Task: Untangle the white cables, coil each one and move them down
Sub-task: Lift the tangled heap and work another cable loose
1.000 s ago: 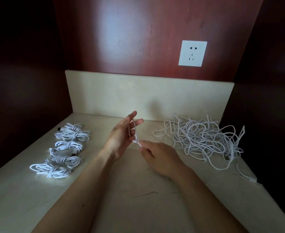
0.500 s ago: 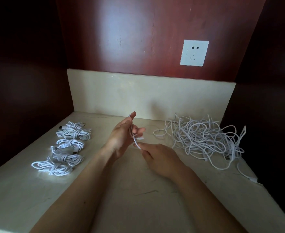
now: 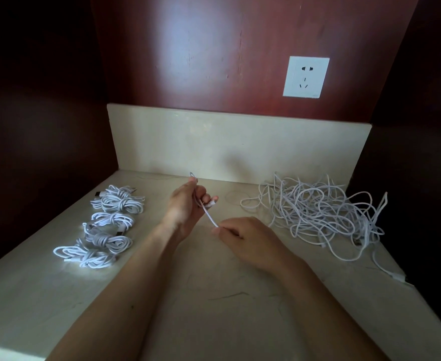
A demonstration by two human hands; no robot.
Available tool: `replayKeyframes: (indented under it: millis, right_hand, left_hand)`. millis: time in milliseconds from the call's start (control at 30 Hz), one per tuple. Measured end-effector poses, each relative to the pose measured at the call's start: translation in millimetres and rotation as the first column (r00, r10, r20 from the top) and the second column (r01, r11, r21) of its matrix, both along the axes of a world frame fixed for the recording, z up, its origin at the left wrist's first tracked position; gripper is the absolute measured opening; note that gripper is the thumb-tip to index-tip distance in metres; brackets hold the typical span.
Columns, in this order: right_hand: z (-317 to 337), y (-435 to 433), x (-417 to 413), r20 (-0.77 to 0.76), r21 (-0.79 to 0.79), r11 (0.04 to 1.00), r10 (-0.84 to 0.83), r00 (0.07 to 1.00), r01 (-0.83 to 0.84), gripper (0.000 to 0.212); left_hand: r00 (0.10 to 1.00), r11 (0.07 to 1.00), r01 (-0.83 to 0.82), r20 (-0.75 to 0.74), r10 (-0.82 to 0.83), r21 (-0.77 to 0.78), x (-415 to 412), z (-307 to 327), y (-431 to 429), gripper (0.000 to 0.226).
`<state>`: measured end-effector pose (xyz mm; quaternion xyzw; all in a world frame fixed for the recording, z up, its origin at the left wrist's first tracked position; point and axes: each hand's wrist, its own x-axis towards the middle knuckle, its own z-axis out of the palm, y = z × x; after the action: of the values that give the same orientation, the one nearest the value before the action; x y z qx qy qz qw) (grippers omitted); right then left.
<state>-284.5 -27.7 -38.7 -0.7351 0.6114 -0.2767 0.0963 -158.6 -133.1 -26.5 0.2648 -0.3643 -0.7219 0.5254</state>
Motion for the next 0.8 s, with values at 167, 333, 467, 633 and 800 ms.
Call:
replayKeyframes:
  millis: [167,333,467,633,800]
  right_hand:
    - [-1.6,-1.6,-6.0,-0.029,0.018,0.998,-0.064,0.998,0.065,0.033]
    - [-1.7,-1.0,-9.7,-0.074,0.063,0.993,-0.097,0.992,0.102,0.033]
    - [-2.3,-1.2,-6.5,-0.111,0.097,0.992,-0.076,0.991,0.087,0.034]
    - [-1.7,-1.3,-4.7,-0.135,0.126,0.989,-0.064,0.989,0.081,0.036]
    - [-1.6,-0.1,-3.2,-0.143,0.126,0.989,-0.052,0.988,0.07,0.036]
  left_hand:
    - [0.987,0.996,0.014,0.161,0.0,-0.084,11.7,0.5,-6.0,0.027]
    - [0.98,0.992,0.011,0.199,0.014,-0.126,14.0,9.0,3.4,0.031]
    - [0.981,0.995,0.021,0.193,-0.001,-0.1,14.6,14.4,8.3,0.031]
    - [0.951,0.976,0.001,0.301,0.065,-0.216,19.4,9.3,7.2,0.03]
    - [0.854,0.921,-0.025,0.47,0.222,-0.389,21.0,7.0,7.7,0.033]
